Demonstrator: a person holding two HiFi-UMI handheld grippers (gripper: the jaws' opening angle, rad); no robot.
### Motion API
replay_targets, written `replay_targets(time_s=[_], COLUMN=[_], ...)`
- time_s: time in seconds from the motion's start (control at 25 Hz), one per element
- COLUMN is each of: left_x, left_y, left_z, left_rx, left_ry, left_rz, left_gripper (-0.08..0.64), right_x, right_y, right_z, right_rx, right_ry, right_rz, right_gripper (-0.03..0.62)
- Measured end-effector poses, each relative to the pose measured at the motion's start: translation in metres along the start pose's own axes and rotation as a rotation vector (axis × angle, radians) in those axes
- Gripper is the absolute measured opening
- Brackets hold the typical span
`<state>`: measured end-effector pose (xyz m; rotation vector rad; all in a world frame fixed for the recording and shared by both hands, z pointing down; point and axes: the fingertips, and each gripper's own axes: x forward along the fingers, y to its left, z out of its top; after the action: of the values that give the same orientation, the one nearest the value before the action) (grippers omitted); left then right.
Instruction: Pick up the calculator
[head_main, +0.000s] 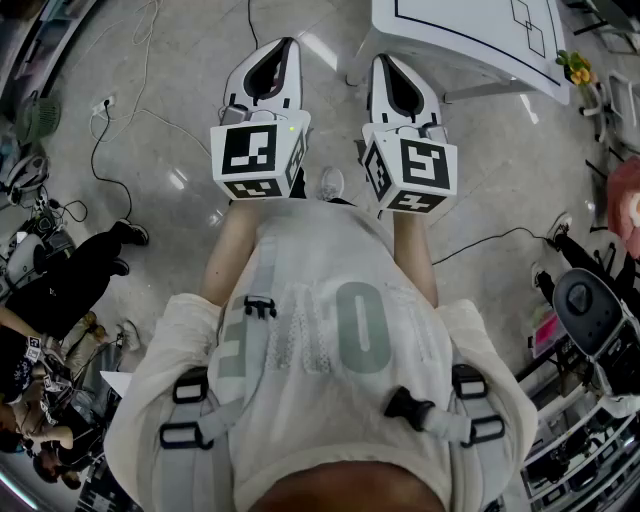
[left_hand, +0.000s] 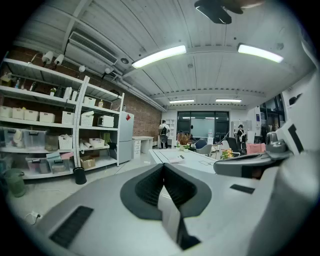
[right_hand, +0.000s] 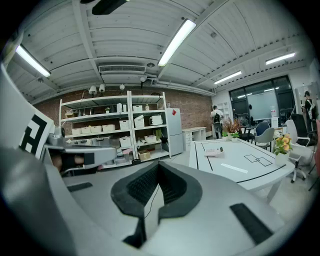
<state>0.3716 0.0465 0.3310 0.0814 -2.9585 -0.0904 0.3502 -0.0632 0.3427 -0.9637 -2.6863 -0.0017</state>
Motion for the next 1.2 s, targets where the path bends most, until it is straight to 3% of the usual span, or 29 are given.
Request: replay_targets(time_s=[0.24,0.44,0.72,1.2], left_x=[0.0,-0.001,0.012,0.024], left_y=[0.01,0.025,0.046,0.126], left_z=[0.005,0.005,0.006,0.015], left_rx=[0.003,-0.002,-0.032,-0.084], left_ry=[-0.013,-0.019,-0.025,-0.074], left_rz=[0.006,0.035,0.046,0.057], left_gripper=[0.021,0.021,0.021,0.021], right_x=[0.007,0.013,0.035,0.097], right_y=[0.008,0.022,0.026,0.078], right_z=[0.002,0.006,0.009,0.018], right_rx=[0.0,0.075,0.073,0.06], right_ry=[-0.01,-0.064,-0.033,-0.019], right_rz=[0.004,0.078,0.057,0.081], right_gripper=[0.003,0.004,0.005,0.005])
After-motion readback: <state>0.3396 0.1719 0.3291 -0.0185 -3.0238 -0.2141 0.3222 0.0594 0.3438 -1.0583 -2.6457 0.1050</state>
